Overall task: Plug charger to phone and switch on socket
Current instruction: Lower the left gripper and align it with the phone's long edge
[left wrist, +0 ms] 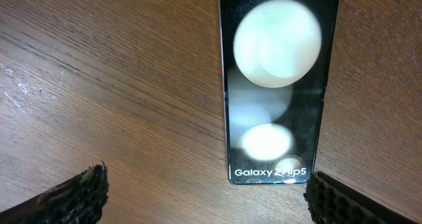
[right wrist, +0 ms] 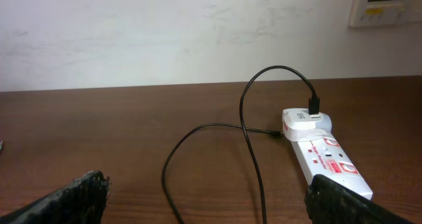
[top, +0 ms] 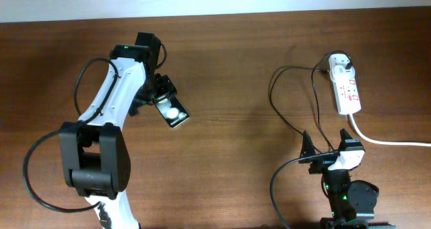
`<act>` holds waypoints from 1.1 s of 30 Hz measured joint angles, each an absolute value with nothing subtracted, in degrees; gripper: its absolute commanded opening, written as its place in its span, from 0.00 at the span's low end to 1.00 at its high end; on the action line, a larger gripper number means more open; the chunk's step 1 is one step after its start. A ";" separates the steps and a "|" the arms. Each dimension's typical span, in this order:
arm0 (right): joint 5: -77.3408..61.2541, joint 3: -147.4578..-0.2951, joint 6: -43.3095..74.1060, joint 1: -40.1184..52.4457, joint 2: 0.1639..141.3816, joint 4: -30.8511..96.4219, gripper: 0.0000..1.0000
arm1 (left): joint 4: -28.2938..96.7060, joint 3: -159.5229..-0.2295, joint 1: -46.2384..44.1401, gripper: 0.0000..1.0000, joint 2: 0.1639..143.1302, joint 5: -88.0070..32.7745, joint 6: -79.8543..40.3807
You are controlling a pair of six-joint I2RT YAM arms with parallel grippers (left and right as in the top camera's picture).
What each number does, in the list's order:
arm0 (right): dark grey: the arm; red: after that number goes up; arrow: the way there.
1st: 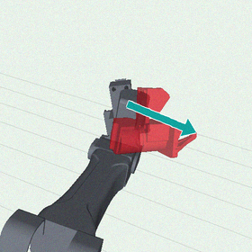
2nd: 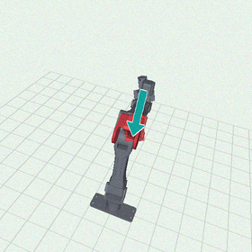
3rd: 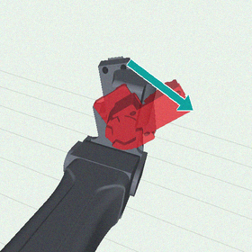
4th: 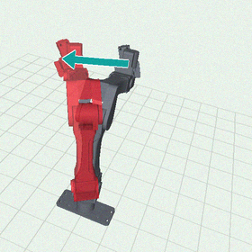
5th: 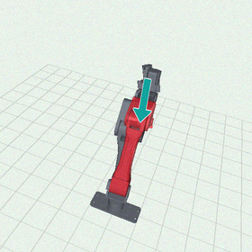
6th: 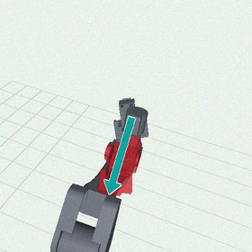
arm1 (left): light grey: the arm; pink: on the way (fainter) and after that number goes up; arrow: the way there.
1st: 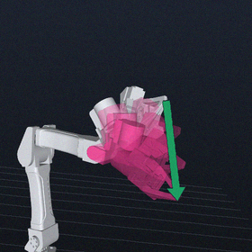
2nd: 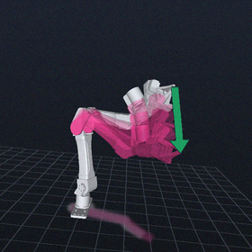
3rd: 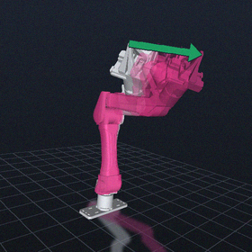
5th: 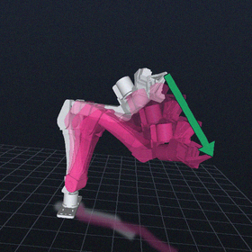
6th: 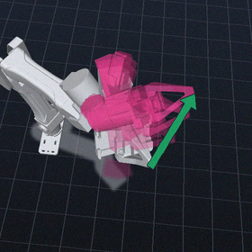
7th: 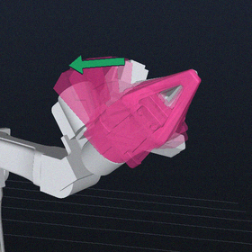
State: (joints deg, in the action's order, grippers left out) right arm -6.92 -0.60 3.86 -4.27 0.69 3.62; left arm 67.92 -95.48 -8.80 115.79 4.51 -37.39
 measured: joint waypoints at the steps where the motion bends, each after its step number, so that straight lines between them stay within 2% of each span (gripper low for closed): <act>1: -6.92 -0.60 3.86 -4.27 0.69 3.62 0.99 | 67.92 -95.48 -8.69 0.99 115.79 4.51 -37.39; 33: -6.92 -0.60 3.84 -4.27 0.69 3.62 0.99 | 62.92 -87.83 -6.94 0.99 117.12 3.86 -37.39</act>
